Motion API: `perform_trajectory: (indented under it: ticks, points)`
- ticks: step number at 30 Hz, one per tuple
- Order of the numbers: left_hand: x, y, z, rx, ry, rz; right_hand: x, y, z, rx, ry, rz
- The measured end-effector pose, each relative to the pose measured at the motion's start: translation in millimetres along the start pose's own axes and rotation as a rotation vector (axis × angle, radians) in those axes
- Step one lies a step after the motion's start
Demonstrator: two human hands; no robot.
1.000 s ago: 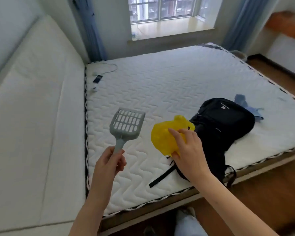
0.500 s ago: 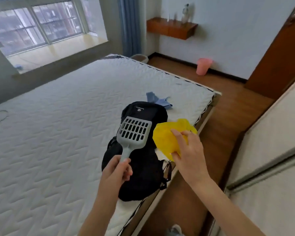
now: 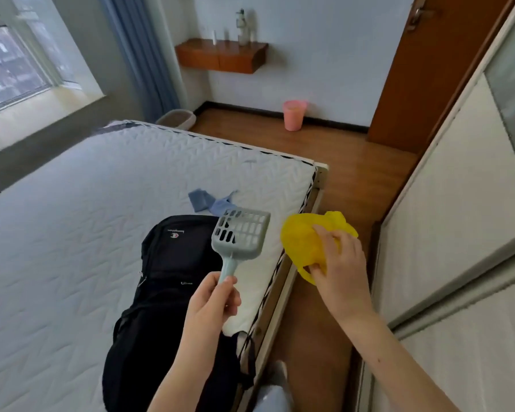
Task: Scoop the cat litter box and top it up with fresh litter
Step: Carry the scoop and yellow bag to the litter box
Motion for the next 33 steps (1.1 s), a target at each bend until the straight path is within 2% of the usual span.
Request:
perform_trajectory:
  ticks: [9, 20, 33]
  points:
    - [173, 27, 119, -0.025, -0.083, -0.017, 140, 95, 63, -0.121, 0.027, 0.073]
    - [342, 72, 284, 0.014, -0.215, -0.053, 289, 220, 114, -0.242, 0.037, 0.172]
    - [497, 123, 510, 0.015, -0.181, -0.060, 495, 415, 173, -0.197, 0.025, 0.206]
Point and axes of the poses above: each hand's wrist, its own x-axis towards the middle knuckle, its own z-axis out of the palm, y = z × x, the point moved 5 cm from there along x, towards the middle knuckle, and after that the axes turned 8 degrees about y, right-handed, at the moved point
